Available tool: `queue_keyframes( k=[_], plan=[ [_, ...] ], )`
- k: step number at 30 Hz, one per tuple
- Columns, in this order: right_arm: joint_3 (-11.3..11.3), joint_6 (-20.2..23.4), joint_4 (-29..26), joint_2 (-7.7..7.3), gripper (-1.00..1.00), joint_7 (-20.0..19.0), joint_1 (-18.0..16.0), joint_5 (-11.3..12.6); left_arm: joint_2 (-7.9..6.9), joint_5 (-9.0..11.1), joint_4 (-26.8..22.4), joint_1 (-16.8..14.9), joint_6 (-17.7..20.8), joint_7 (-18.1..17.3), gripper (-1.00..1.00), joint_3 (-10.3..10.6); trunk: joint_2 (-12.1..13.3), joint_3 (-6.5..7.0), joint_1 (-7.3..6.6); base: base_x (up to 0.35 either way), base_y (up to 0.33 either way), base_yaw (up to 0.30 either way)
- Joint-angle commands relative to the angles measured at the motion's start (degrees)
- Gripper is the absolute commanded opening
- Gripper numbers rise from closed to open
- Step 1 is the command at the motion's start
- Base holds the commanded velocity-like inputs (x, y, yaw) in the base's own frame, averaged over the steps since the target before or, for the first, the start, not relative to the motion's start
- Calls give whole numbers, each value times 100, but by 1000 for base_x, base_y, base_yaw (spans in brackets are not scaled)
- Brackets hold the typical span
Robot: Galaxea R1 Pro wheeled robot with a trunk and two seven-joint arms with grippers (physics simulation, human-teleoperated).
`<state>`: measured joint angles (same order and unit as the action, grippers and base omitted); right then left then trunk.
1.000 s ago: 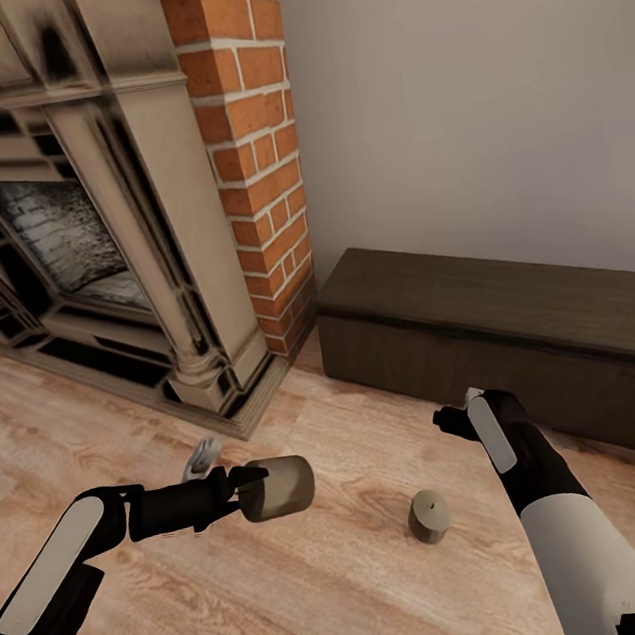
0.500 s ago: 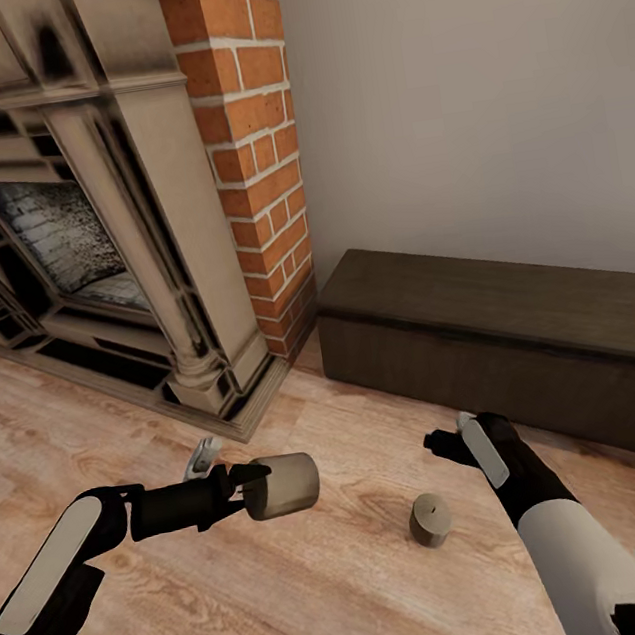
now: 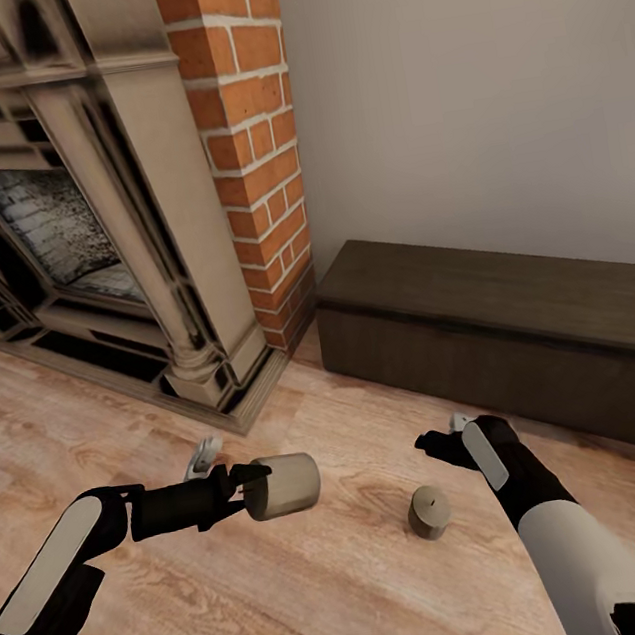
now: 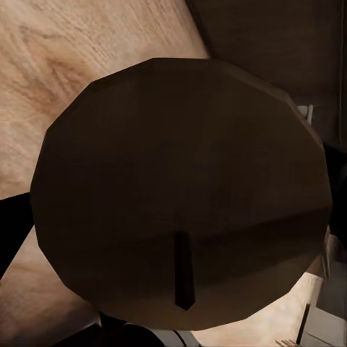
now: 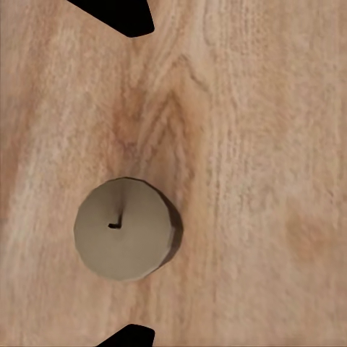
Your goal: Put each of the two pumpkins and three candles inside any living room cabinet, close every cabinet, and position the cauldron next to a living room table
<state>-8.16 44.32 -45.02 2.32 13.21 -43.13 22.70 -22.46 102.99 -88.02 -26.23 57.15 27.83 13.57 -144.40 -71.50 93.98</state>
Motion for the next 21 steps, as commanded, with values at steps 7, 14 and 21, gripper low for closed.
queue_keyframes(
  k=[7, 14, 21],
  plan=[
    [-10, -139, 252, 10, 100, 50, -3, 30, -4, 63, -6, -4, -2, 47, -100, 5, -12, -160, 17, 0, 0, 0],
    [-10, -332, 595, 13, 100, 50, -3, -94, -4, 63, -13, -4, -2, 47, -100, 17, -21, -316, 35, 0, 0, 0],
    [-10, -392, 631, 20, 100, 53, -22, -113, -4, 63, -19, -4, -1, 47, -100, 31, -31, -471, 53, 0, 0, 0]
  ],
)
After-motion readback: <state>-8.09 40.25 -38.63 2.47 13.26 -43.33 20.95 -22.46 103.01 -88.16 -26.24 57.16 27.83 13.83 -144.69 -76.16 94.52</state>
